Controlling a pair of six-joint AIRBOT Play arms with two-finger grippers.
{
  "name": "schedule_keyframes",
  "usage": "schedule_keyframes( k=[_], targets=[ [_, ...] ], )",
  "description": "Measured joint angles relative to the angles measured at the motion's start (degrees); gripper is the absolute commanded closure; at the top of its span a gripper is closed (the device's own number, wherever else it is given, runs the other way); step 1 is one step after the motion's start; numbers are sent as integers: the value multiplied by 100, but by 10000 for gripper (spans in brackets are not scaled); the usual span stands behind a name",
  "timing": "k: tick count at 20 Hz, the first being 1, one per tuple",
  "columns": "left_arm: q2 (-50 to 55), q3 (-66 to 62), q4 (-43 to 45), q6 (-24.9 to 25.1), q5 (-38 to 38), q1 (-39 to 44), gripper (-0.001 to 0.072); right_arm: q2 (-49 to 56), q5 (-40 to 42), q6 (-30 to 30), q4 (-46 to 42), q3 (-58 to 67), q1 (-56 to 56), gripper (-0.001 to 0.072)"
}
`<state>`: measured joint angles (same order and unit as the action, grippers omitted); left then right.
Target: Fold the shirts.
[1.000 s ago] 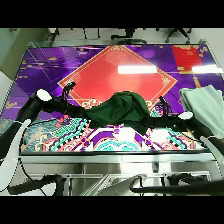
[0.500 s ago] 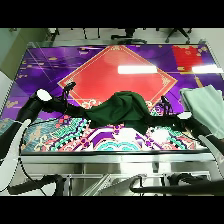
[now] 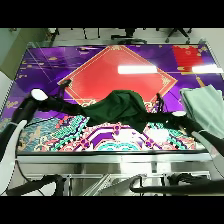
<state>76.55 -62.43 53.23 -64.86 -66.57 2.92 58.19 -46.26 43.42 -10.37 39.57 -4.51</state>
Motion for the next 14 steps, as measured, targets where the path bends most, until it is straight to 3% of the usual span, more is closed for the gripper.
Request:
schedule_keyframes(
  k=[5, 9, 14],
  targets=[
    [-1447, -457, -1001, -48, 44, -619, 679, -1207, -1001, 330, -177, 1945, 1180, 698],
    [-2708, -1899, -1648, -63, 68, -776, 679, -1908, -1405, 424, -271, 4229, 1735, 698],
    [-3611, -4000, -894, -442, 271, -820, 679, -2177, -1486, 487, -857, 6616, 2100, 697]
  ],
)
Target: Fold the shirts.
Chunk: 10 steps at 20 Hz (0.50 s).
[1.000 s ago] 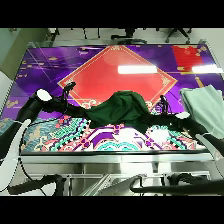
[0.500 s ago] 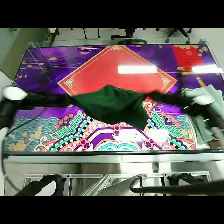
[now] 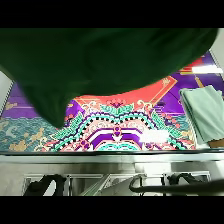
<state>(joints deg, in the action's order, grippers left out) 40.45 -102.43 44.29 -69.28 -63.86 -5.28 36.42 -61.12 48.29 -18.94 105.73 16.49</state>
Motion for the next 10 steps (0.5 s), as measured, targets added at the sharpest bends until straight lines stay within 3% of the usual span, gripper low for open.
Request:
schedule_keyframes(
  k=[6, 10],
  targets=[
    [339, -846, 767, -385, -892, -4, 678, 361, -743, 140, -59, 649, 525, 697],
    [1200, -195, 750, -518, -1425, -2, 678, 1012, -1543, 184, 367, -57, 645, 696]
  ],
)
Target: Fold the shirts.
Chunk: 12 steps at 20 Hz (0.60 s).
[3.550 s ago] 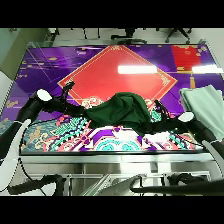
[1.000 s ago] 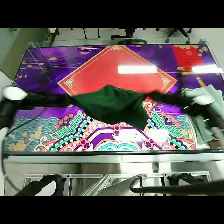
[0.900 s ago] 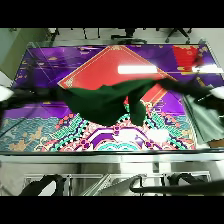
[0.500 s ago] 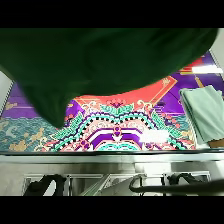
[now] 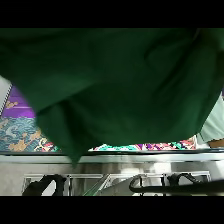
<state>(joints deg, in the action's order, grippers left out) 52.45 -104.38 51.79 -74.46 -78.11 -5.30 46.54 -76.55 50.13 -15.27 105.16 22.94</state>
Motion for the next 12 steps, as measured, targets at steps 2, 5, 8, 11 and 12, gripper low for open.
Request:
schedule_keyframes(
  k=[2, 5, 8, 11, 12],
  targets=[
    [551, 645, -116, 55, -52, 52, 678, 345, -87, -94, 13, -752, -223, 697],
    [1574, 1582, -203, 476, 256, 214, 678, 909, 492, -400, -348, -2057, -739, 697],
    [2798, 1991, -278, 916, 769, 291, 678, 1722, 1556, -647, -684, -2933, -1119, 696],
    [4046, 1617, -317, 1095, 1027, 221, 111, 2573, 2367, -791, -721, -3174, -1298, 413],
    [4356, 1370, -317, 1088, 1016, 177, -1, 2776, 2570, -841, -684, -3167, -1318, 360]
  ],
)
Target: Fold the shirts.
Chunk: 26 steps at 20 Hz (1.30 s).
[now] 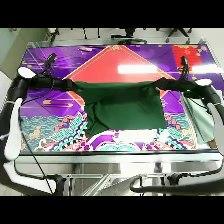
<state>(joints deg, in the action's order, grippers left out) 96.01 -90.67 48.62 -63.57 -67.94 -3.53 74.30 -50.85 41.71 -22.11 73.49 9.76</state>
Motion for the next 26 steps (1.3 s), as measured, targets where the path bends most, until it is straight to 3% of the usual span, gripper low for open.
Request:
schedule_keyframes(
  k=[4, 7, 12, 18, 26],
  targets=[
    [734, -1217, -39, -461, -763, -251, 0, 142, -55, -87, -166, 166, 160, 346],
    [695, -1458, -15, -846, -1709, -396, 0, -247, -619, 323, -767, 188, 619, 347],
    [-321, 398, -9, -1016, -2140, -181, -1, -944, -1672, 844, -1641, -616, 1504, 342],
    [-1427, 3003, 374, -997, -962, 623, 0, -1093, -1775, 977, -1869, -1729, 2092, 324],
    [-1646, 3912, 601, -1405, 944, 1453, 0, -409, -1672, 1016, -1904, -1952, 1851, 324]
  ],
)
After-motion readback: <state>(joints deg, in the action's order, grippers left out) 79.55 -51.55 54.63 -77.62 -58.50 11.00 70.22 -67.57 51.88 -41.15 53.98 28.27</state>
